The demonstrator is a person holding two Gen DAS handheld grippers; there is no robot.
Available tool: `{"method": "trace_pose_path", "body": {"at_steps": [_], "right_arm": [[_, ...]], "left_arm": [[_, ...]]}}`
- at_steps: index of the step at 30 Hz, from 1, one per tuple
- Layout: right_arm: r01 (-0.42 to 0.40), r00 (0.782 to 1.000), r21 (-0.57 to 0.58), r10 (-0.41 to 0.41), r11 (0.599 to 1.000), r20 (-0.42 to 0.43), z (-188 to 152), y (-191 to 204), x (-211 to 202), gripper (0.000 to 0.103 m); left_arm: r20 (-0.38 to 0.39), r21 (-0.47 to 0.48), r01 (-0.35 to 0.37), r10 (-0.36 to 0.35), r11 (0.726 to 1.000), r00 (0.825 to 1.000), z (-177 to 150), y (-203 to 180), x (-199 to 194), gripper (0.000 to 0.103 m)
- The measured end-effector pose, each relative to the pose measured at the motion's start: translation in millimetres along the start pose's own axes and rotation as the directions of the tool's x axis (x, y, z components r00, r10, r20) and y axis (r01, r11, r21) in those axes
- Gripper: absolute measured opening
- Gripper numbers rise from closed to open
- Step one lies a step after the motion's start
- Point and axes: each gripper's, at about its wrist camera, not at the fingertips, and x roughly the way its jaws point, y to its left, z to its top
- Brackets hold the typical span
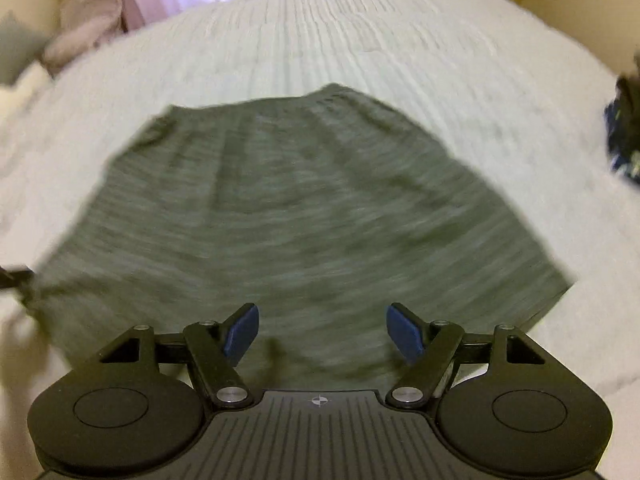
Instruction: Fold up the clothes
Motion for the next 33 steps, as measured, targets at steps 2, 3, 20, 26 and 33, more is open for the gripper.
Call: {"method": "trace_pose_path", "body": {"at_steps": [2, 3, 20, 26, 33], "right_arm": [[-0.102, 0.994, 0.103, 0.106, 0.989, -0.037, -12, 8, -3, 0.075], [-0.149, 0.985, 0.166, 0.161, 0.975, -0.060, -18, 10, -2, 0.074], [-0.281, 0.932, 0.484, 0.356, 0.829, -0.070, -58, 13, 25, 0.003], [-0.281, 0.928, 0.408, 0.355, 0.869, -0.115, -67, 5, 35, 0.003], [-0.289, 0.934, 0.420, 0.349, 0.860, -0.072, -57, 11, 18, 0.061]], "left_arm": [[-0.044, -0.067, 0.034, -0.037, 0.997, 0.998, -7, 17, -2, 0.021], [-0.064, -0.111, 0.056, -0.063, 0.992, 0.996, -13, 27, -3, 0.022], [0.020, -0.372, 0.235, -0.246, 0.898, 0.969, -17, 86, 16, 0.000], [0.041, -0.337, 0.219, -0.218, 0.916, 0.975, -18, 100, 12, 0.000], [0.059, -0.371, 0.286, -0.285, 0.884, 0.957, -18, 94, 22, 0.031]]}}
